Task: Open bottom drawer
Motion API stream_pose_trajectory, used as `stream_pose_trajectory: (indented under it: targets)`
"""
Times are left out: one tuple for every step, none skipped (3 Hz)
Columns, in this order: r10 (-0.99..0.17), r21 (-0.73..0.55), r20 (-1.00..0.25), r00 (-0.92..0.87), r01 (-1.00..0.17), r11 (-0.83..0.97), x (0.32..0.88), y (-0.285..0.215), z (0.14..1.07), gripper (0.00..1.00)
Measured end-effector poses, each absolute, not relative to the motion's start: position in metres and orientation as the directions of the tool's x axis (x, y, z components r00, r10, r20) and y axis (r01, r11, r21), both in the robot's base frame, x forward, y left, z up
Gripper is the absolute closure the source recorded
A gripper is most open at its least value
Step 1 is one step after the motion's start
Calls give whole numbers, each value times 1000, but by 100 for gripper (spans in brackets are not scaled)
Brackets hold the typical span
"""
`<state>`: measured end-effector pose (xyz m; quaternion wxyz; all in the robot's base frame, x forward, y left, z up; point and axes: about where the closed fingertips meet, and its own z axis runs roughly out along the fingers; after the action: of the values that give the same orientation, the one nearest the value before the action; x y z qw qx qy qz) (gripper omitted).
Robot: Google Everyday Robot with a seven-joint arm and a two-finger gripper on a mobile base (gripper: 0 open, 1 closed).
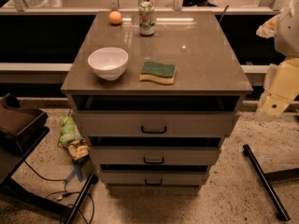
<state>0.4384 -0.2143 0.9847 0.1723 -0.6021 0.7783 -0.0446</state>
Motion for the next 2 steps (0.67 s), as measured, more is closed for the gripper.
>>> stream_pose_trajectory:
  targets:
    - [-953,-290,-218,-211,-918,270,440,-212,983,0]
    - [-947,-307,-255,-196,-912,272,449,-204,953,0]
